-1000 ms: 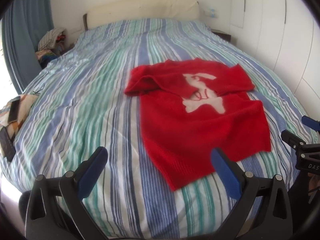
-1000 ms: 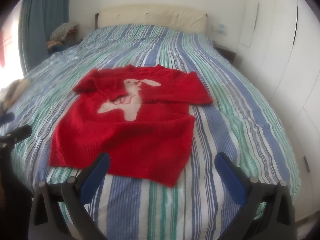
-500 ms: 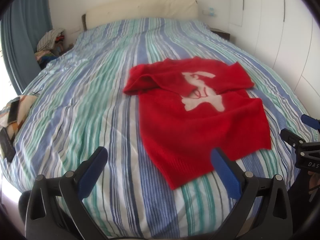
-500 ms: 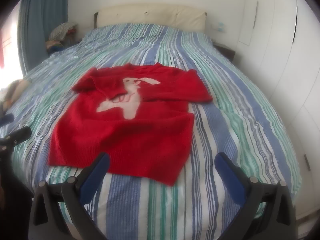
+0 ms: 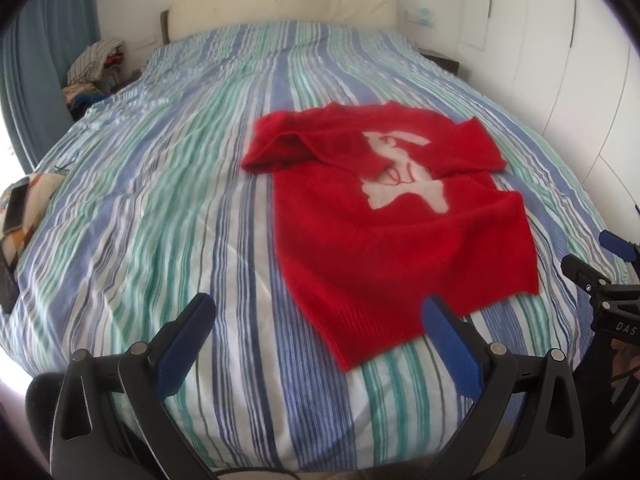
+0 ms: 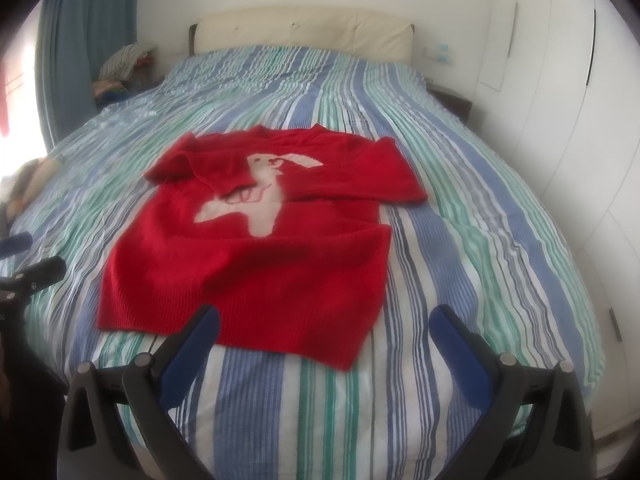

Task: Fold small clothes

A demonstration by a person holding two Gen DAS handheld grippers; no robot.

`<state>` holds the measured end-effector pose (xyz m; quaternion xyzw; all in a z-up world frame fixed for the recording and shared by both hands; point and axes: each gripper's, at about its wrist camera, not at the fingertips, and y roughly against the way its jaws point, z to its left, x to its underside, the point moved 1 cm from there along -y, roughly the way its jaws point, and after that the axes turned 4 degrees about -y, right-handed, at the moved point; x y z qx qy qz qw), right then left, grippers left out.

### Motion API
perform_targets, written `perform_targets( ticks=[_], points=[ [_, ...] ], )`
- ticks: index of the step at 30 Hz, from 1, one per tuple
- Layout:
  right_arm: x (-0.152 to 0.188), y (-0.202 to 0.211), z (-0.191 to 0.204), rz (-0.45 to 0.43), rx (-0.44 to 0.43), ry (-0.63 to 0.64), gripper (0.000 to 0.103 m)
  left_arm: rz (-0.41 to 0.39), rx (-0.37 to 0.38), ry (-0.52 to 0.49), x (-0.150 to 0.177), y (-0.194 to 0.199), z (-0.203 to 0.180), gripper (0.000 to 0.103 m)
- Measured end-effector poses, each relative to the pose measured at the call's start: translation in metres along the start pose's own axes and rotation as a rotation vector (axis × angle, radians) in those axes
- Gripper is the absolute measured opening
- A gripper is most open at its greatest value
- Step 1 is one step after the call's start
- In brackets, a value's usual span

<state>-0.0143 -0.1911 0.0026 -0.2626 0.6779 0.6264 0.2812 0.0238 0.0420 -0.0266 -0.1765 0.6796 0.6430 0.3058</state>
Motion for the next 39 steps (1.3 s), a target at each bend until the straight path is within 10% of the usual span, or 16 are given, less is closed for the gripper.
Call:
perform_targets(
  ticks=[7,11,15,18,23,26,33,39],
  points=[
    [0.000,0.004,-0.042,-0.023,0.029,-0.120,0.103,0.079,0.044,0.223,0.018,-0.027,0.073,0.103],
    [0.008,-0.011,-0.082,0.018,0.067,-0.221,0.103,0.154,0.197,0.232,0.026,-0.054,0.058,0.102],
    [0.014,-0.044,-0.107,0.072,-0.109,-0.314,0.103,0.198,0.315,0.209,0.028,-0.086,0.023,0.100],
    [0.019,-0.082,-0.115,0.172,-0.262,-0.340,0.101,0.200,0.361,0.216,0.025,-0.100,0.007,0.071],
    [0.029,-0.128,-0.095,0.304,-0.503,-0.284,0.073,0.228,0.364,0.207,0.023,-0.116,0.001,0.010],
    [0.028,-0.129,-0.087,0.313,-0.584,-0.232,0.007,0.227,0.408,0.227,0.023,-0.102,0.020,0.009],
    [0.024,-0.066,-0.091,0.342,-0.589,-0.174,0.005,0.244,0.392,0.159,0.029,-0.074,0.039,0.007],
    [0.049,-0.101,-0.081,0.438,-0.487,-0.176,0.006,0.262,0.333,0.125,0.038,-0.094,0.024,0.013]
  ],
)
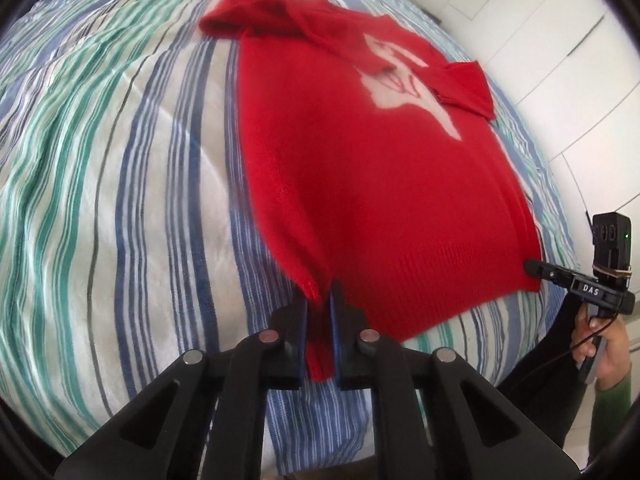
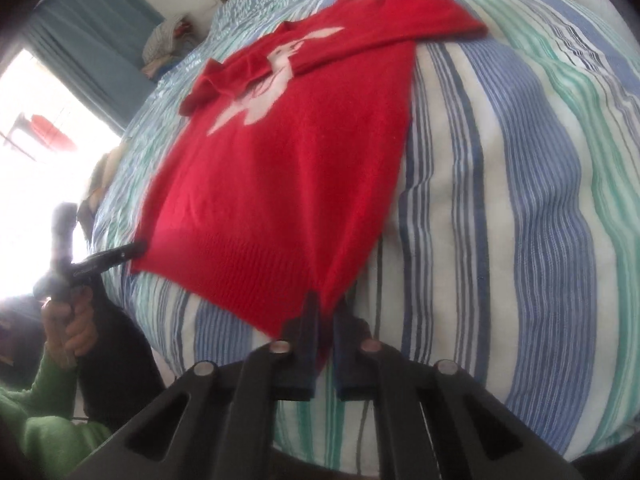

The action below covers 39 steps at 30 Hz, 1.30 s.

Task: Fold small clothes
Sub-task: 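Grasp the sweater hem with the left gripper while the right gripper grasps the hem too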

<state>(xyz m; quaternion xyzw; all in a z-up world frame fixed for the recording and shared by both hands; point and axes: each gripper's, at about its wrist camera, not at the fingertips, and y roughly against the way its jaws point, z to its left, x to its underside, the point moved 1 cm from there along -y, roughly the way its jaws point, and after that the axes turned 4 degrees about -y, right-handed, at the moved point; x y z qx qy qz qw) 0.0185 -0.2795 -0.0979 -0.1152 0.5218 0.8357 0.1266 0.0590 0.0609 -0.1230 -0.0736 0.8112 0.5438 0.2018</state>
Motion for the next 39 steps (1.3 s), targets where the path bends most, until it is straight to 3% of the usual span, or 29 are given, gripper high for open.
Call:
perform_targets(
  ticks=[2,3,4,5,6,7,8,9,10,13,15,17,21,29,39],
  points=[
    [-0.001,0.000,-0.006,-0.023,-0.043,-0.042,0.010,-0.021,0.053,0.022,0.003,0.009,0.007,0.041],
    [-0.001,0.001,-0.009,-0.031,-0.065,-0.067,0.018,-0.039,0.074,0.035,0.008,0.015,0.011,0.060],
    [-0.001,0.003,-0.012,-0.033,-0.089,-0.089,0.026,-0.058,0.084,0.046,0.011,0.017,0.013,0.062],
    [-0.001,0.003,-0.013,-0.035,-0.112,-0.101,0.041,-0.064,0.089,0.050,0.013,0.017,0.014,0.060],
    [0.001,0.003,-0.014,-0.035,-0.131,-0.103,0.043,-0.057,0.080,0.046,0.015,0.014,0.013,0.049],
    [0.002,-0.001,-0.013,-0.026,-0.146,-0.100,0.043,-0.045,0.069,0.035,0.017,0.011,0.011,0.018],
    [0.004,-0.005,-0.012,-0.005,-0.157,-0.094,0.042,-0.021,0.068,0.018,0.017,0.005,0.006,0.003],
    [0.005,-0.010,-0.010,0.013,-0.159,-0.078,0.019,-0.008,0.064,0.008,0.018,0.002,0.002,0.004],
    [0.005,-0.014,-0.006,0.026,-0.140,-0.051,0.004,-0.016,0.037,-0.005,0.019,0.005,-0.001,0.003],
    [0.008,-0.007,0.007,0.032,-0.010,0.016,0.004,-0.020,-0.035,-0.040,0.021,0.023,-0.002,0.002],
    [0.010,0.010,0.012,0.017,0.120,0.069,0.004,-0.022,-0.050,-0.029,0.024,0.031,0.004,0.002],
    [0.010,0.024,0.012,-0.001,0.184,0.083,0.003,-0.006,-0.055,-0.009,0.025,0.024,0.007,0.002],
    [0.009,0.004,0.007,0.032,0.229,0.068,0.003,0.010,-0.116,-0.019,0.025,0.006,0.002,0.002],
    [0.010,-0.006,-0.008,0.019,0.213,0.022,0.003,0.008,-0.102,-0.013,0.029,0.004,0.008,0.003],
    [0.011,-0.014,0.003,-0.015,0.245,0.009,0.004,0.012,-0.156,-0.029,0.026,0.003,-0.003,0.003]
  ],
)
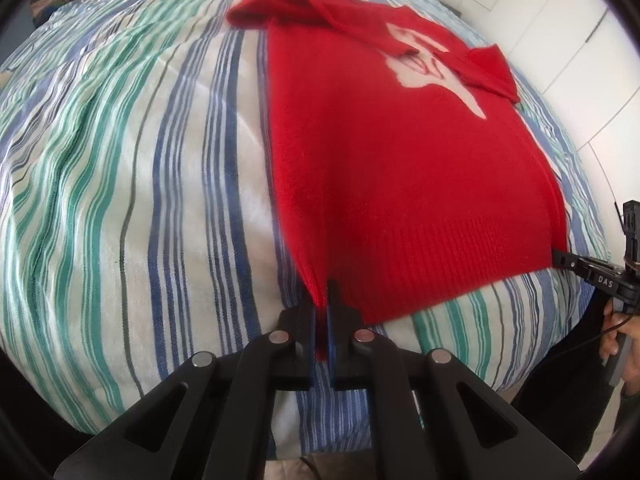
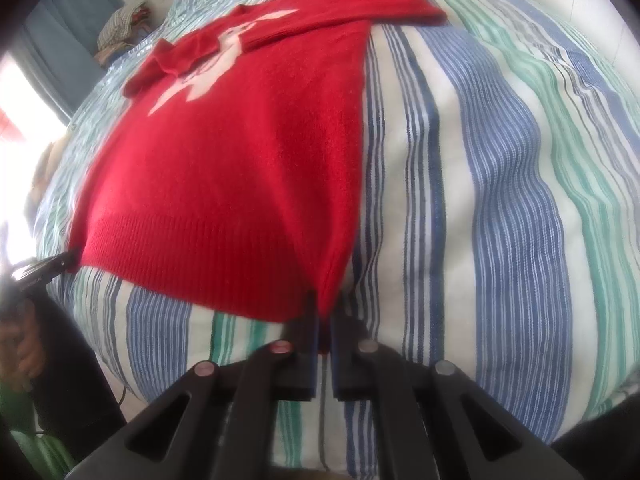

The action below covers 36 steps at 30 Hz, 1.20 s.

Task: Fold small clothes

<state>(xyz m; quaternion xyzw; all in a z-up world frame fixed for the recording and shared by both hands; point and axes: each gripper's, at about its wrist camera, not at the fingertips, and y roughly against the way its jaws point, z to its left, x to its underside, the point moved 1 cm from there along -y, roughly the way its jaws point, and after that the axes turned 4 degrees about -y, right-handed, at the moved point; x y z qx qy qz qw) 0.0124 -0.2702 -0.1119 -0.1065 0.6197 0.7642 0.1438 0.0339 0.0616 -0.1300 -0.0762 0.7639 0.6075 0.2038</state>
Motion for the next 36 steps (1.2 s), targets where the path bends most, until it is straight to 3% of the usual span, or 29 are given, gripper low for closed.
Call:
perform_targets(
  ticks=[5,8,11,13,16,19,21,22,24,25,28,32,34,35,36],
  points=[
    [0.001,0.001,0.000,-0.010,0.010,-0.015,0.004,0.006,-0.105,-0.070,-0.002,0.002,-0.016,0.005],
    [0.001,0.005,0.001,-0.004,0.009,-0.018,0.008,0.006,-0.159,-0.121,-0.003,0.002,-0.024,0.015],
    [0.002,0.009,-0.001,0.026,0.007,-0.006,0.027,0.000,-0.203,-0.170,-0.003,0.006,-0.024,0.041],
    [0.004,0.014,-0.004,0.055,0.011,0.005,0.034,-0.004,-0.230,-0.189,-0.001,0.011,-0.020,0.072],
    [0.000,0.029,-0.013,0.087,0.059,0.028,0.034,0.014,-0.235,-0.188,0.005,0.023,-0.008,0.080],
    [-0.028,0.066,-0.016,-0.020,0.197,0.114,0.035,-0.011,-0.248,-0.140,0.010,0.043,0.009,0.080],
    [-0.057,0.089,-0.006,-0.135,0.257,0.212,0.048,-0.060,-0.257,-0.078,0.005,0.059,0.023,0.080],
    [-0.072,0.096,0.004,-0.192,0.258,0.273,0.053,-0.089,-0.260,-0.038,0.001,0.066,0.031,0.080],
    [-0.100,0.096,0.029,-0.283,0.190,0.403,0.074,-0.150,-0.263,0.046,-0.007,0.079,0.045,0.083],
    [-0.114,0.088,0.042,-0.301,0.143,0.466,0.075,-0.167,-0.266,0.086,-0.010,0.082,0.051,0.083],
    [-0.152,0.038,0.083,-0.279,0.086,0.617,0.075,-0.187,-0.262,0.162,-0.013,0.087,0.061,0.083],
    [-0.183,-0.036,0.122,-0.225,0.130,0.722,0.057,-0.183,-0.273,0.188,-0.005,0.087,0.064,0.083],
    [-0.191,-0.068,0.122,-0.184,0.146,0.713,0.057,-0.163,-0.291,0.190,-0.001,0.083,0.068,0.083],
    [-0.196,-0.080,0.117,-0.163,0.135,0.685,0.047,-0.152,-0.296,0.194,0.001,0.081,0.070,0.083],
    [-0.200,-0.084,0.109,-0.152,0.105,0.647,0.028,-0.142,-0.299,0.200,0.003,0.079,0.073,0.083]
  ],
)
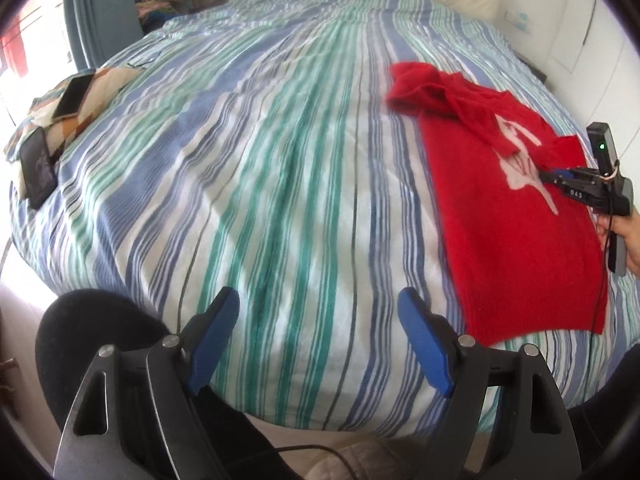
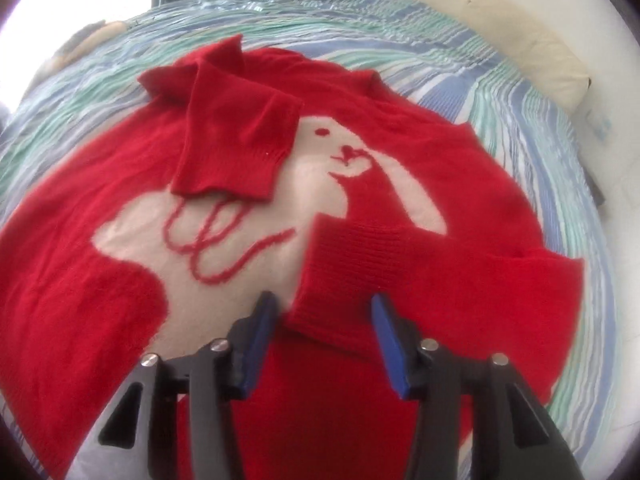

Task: Fold small clothes

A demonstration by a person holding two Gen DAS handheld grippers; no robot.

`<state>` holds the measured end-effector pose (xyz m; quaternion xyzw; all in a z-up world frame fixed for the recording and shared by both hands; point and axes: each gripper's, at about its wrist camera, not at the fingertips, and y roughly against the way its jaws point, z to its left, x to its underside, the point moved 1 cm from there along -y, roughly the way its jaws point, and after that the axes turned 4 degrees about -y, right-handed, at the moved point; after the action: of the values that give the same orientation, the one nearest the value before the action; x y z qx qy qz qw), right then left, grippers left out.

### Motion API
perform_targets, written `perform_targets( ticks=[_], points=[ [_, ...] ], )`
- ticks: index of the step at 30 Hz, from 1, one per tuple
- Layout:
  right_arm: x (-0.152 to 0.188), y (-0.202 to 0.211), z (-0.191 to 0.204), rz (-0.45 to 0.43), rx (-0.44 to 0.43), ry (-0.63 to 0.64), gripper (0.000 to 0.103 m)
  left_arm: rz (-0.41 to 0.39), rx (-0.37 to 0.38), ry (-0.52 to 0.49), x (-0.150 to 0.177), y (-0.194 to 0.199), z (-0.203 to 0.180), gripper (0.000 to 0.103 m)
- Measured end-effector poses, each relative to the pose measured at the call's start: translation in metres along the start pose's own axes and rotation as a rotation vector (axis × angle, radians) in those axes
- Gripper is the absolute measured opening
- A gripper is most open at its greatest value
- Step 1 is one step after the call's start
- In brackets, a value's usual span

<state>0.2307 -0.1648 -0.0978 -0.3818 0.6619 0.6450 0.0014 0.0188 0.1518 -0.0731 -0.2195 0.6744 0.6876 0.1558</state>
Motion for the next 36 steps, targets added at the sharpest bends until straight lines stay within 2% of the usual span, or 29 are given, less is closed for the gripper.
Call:
perform_targets(
  ticks=[1,2,4,6,9,11,13,16,20,21,22,25,28,29,30,32,33,34,35,36],
  points=[
    [0.001,0.003,-0.010,-0.016,-0.009,-0.049,0.016,0.003,-0.001,0.006,0.002,0.000,0.004,0.083],
    [0.003,0.011,-0.024,-0.040,-0.013,-0.110,0.008,0.000,0.000,0.015,0.003,0.001,0.007,0.083],
    [0.012,0.043,-0.059,-0.129,-0.007,-0.239,0.008,-0.013,0.004,0.034,0.004,0.003,0.013,0.083],
    [0.032,0.084,-0.106,-0.207,0.048,-0.380,0.008,-0.017,0.015,0.062,0.003,0.001,0.018,0.083],
    [0.090,0.141,-0.189,-0.289,0.158,-0.650,0.008,-0.002,0.050,0.102,-0.001,-0.005,0.020,0.083],
    [0.139,0.164,-0.234,-0.293,0.224,-0.817,0.008,0.011,0.072,0.123,-0.004,-0.010,0.017,0.083],
    [0.185,0.168,-0.263,-0.257,0.258,-0.932,0.008,0.028,0.099,0.129,-0.006,-0.014,0.009,0.083],
    [0.231,0.156,-0.279,-0.205,0.248,-1.008,0.008,0.055,0.120,0.115,-0.007,-0.017,-0.006,0.083],
    [0.268,0.142,-0.281,-0.215,0.212,-1.136,0.008,0.047,0.104,0.092,-0.010,-0.011,-0.019,0.083],
    [0.273,0.143,-0.286,-0.239,0.179,-1.200,0.008,0.040,0.100,0.090,-0.010,-0.009,-0.020,0.083],
    [0.276,0.150,-0.291,-0.298,0.154,-1.233,0.008,0.036,0.096,0.090,-0.011,-0.008,-0.021,0.083],
    [0.274,0.162,-0.298,-0.374,0.144,-1.223,0.008,0.051,0.088,0.088,-0.011,-0.011,-0.022,0.083],
    [0.280,0.156,-0.304,-0.380,0.053,-1.275,0.016,0.071,0.087,0.085,-0.010,-0.016,-0.024,0.083],
    [0.282,0.154,-0.303,-0.376,0.032,-1.287,0.021,0.072,0.088,0.085,-0.009,-0.016,-0.025,0.083],
    [0.284,0.153,-0.303,-0.379,0.011,-1.294,0.033,0.072,0.088,0.086,-0.009,-0.016,-0.025,0.083],
    [0.283,0.148,-0.305,-0.380,-0.011,-1.299,0.049,0.075,0.091,0.088,-0.008,-0.017,-0.027,0.083],
    [0.283,0.145,-0.306,-0.375,-0.017,-1.299,0.049,0.079,0.095,0.089,-0.007,-0.018,-0.028,0.083],
    [0.284,0.144,-0.308,-0.361,-0.003,-1.298,0.043,0.082,0.099,0.089,-0.006,-0.018,-0.029,0.083],
    [0.284,0.147,-0.310,-0.354,0.036,-1.296,0.003,0.085,0.102,0.088,-0.005,-0.018,-0.030,0.083],
    [0.285,0.152,-0.312,-0.352,0.089,-1.294,0.004,0.087,0.102,0.086,-0.003,-0.018,-0.031,0.083]
  ],
)
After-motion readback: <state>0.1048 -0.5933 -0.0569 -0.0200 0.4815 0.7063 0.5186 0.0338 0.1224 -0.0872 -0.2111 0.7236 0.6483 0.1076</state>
